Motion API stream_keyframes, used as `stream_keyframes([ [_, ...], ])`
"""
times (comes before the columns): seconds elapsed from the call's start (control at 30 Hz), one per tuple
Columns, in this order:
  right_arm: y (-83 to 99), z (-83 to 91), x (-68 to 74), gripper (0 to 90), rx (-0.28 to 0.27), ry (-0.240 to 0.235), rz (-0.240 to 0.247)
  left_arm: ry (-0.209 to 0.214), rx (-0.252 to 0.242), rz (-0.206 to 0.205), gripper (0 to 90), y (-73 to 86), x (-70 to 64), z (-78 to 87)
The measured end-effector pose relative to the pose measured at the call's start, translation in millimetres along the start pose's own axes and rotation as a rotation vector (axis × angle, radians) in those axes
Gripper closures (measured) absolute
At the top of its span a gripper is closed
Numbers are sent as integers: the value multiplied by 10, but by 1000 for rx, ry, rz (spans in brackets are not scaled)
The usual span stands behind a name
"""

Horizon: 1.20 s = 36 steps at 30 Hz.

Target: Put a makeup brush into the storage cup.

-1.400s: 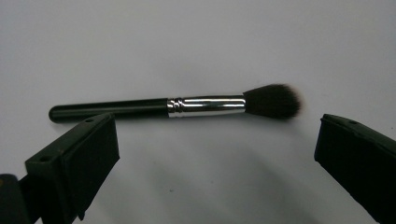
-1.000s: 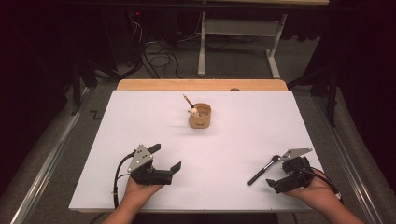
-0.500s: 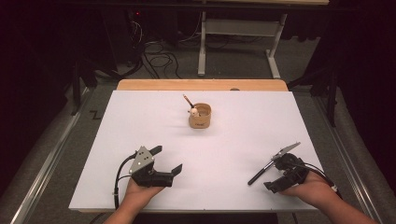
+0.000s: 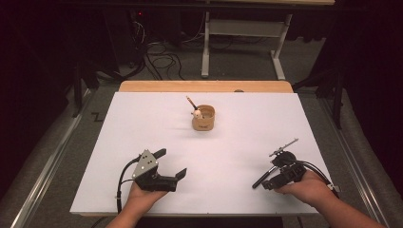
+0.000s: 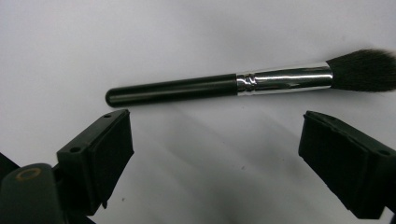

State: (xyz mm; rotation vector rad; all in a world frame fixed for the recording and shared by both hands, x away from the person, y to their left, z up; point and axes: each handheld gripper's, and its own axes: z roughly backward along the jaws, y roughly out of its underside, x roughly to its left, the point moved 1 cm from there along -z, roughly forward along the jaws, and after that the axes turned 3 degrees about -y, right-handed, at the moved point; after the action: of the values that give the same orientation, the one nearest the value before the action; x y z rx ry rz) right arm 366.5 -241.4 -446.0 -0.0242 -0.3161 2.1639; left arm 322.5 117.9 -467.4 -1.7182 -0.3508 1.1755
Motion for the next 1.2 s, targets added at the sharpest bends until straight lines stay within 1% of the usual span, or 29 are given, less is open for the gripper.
stream_keyframes([
  [0.03, -11, 0, -4, 132, 3, -8, -36, 0, 1, 0, 16, 3, -1, -1],
  [0.07, -17, 0, -10, 145, 6, -9, -56, 1, 3, 0, 16, 8, -3, -4],
  [0.1, -28, 1, -13, 148, 14, -17, -86, 2, 6, -2, 16, 11, -3, -5],
  [0.13, -43, 8, -14, 154, 20, -12, -101, 2, 8, -3, 16, 12, -4, -7],
  [0.2, -84, 22, 2, 165, 24, -5, -114, 4, 3, 0, 16, 5, -8, -5],
  [0.37, -163, -1, 38, 193, 32, 5, -177, 8, 0, 4, 16, -10, -5, 7],
  [0.5, -192, -51, 85, 228, 43, 25, -197, 12, -3, 7, 16, -22, -10, 16],
  [0.63, -212, -65, 90, 262, 58, 41, -258, 12, -6, 6, 16, -29, -6, 18],
  [0.67, -213, -67, 83, 267, 56, 43, -255, 11, -6, 6, 16, -30, -6, 16],
  [0.8, -215, -70, 101, 295, 66, 58, -280, 10, -5, 7, 16, -29, -8, 16],
  [0.93, -214, -58, 98, 329, 72, 73, -291, 10, -5, 8, 16, -26, -12, 16],
  [0.97, -216, -52, 96, 336, 74, 77, -301, 10, -4, 9, 16, -25, -14, 15],
  [1.03, -214, -38, 90, 354, 71, 73, -314, 10, -5, 12, 17, -24, -15, 12],
  [1.1, -206, -29, 81, 376, 80, 70, -334, 8, -4, 14, 16, -24, -15, 11],
  [1.13, -200, -26, 73, 379, 89, 68, -344, 8, -3, 12, 16, -22, -15, 10],
  [1.2, -196, -22, 70, 394, 84, 56, -356, 9, -3, 6, 17, -19, -14, 9],
])
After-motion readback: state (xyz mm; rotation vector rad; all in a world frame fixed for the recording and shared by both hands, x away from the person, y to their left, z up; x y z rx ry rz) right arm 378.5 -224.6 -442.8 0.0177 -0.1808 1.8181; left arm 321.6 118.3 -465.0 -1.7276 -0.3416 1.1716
